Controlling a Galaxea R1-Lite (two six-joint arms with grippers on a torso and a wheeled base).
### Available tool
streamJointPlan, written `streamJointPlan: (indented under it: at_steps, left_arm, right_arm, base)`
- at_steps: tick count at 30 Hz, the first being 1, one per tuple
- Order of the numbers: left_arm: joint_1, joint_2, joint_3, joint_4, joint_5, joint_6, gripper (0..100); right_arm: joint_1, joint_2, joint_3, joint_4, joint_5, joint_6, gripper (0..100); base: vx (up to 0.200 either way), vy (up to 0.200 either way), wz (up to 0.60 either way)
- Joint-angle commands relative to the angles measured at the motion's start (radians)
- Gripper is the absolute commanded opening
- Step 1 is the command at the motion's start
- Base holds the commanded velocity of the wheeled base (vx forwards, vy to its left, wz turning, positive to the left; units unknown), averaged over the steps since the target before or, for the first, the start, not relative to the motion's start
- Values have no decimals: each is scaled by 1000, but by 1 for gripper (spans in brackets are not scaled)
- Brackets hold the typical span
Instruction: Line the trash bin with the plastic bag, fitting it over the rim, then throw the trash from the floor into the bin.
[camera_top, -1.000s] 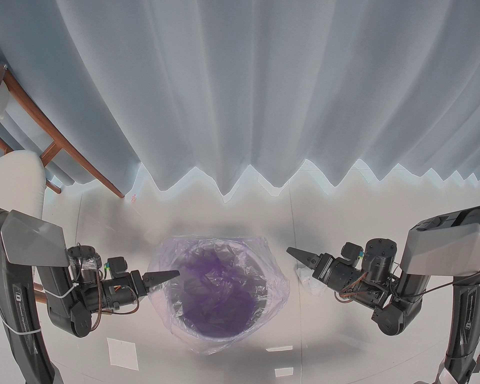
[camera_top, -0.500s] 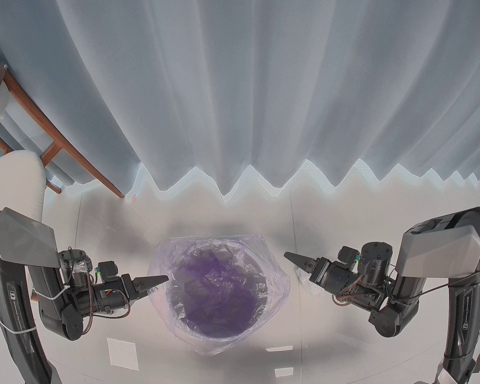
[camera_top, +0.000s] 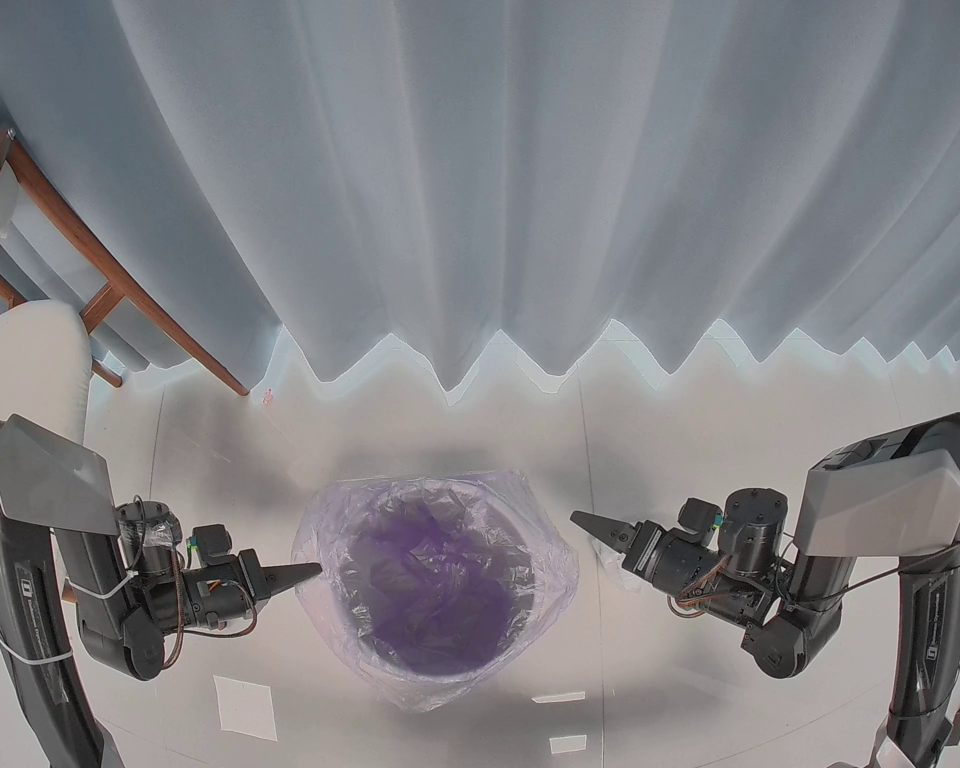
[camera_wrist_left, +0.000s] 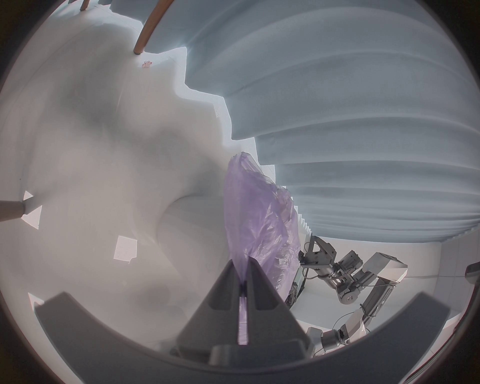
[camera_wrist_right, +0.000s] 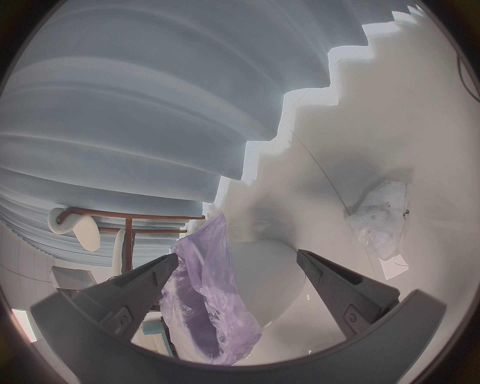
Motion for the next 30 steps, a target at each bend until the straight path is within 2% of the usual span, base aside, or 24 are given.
streamJointPlan:
  at_steps: [1,11,12,23,28,30]
  left_arm:
    - [11,13,3,0,0,-1,0]
    - [0,5,15,0,0,-1,0]
    - [-1,5,15,0,0,-2,0]
    - [-24,8,24,-2,0,1,0]
    - [-18,24,32,0,5,71,0]
    - [-10,59,35,0,6,128,0]
  right_arm:
    - [9,-23,33,-18,6,3,100]
    - [95,12,30,-18,-6,3,100]
    - [104,14,30,-18,-8,9,0]
    - [122,34,30,-18,-9,24,0]
    - [106,49,23,-18,-9,13,0]
    - [70,59,12,-18,-23,-3,0]
  base:
    - [0,0,0]
    - [0,0,0]
    - [0,0,0]
    - [0,0,0]
    - [0,0,0]
    - [0,0,0]
